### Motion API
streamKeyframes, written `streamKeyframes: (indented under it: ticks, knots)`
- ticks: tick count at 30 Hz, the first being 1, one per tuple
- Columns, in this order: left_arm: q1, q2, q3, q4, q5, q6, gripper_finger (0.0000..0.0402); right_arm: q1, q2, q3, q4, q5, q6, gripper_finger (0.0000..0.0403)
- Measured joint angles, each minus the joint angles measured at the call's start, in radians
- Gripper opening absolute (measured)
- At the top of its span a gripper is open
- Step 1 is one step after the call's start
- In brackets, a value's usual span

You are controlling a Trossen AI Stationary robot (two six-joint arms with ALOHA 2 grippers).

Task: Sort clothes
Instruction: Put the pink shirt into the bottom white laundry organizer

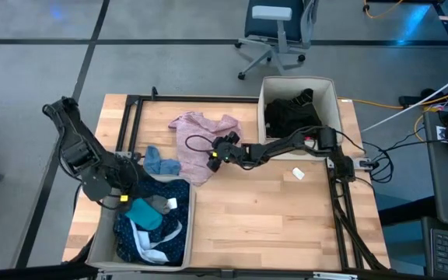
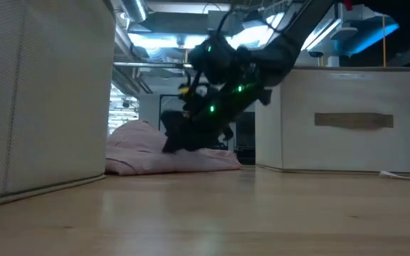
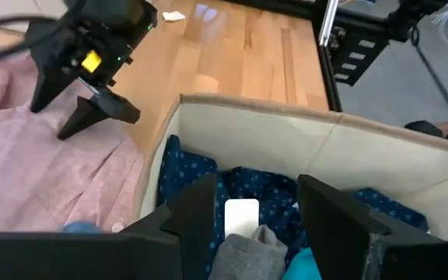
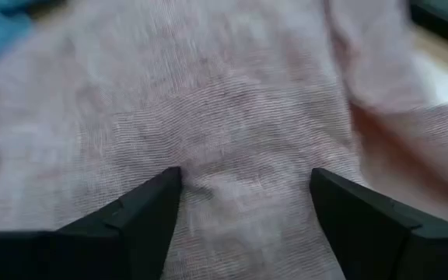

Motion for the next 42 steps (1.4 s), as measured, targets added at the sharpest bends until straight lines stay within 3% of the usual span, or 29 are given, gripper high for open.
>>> streamKeyframes:
  ticks: [10,22,31,42]
  knots:
    - [0.0,0.042,0.0,0.0,0.0,-0.003,0.0171,0.035,0.01,0.006,-0.189,-0.034,0.034,0.0263]
    - [0.0,0.044,0.0,-0.001,0.0,-0.001,0.0171,0.249,-0.095,0.003,-0.575,-0.045,0.217,0.0248]
    - [0.0,0.044,0.0,-0.002,0.0,0.0,0.0171,0.392,-0.128,0.002,-0.717,-0.126,0.301,0.0248]
    - [0.0,0.044,-0.001,-0.006,0.0,0.005,0.0171,0.397,-0.427,-0.002,-0.762,-0.159,0.276,0.0251]
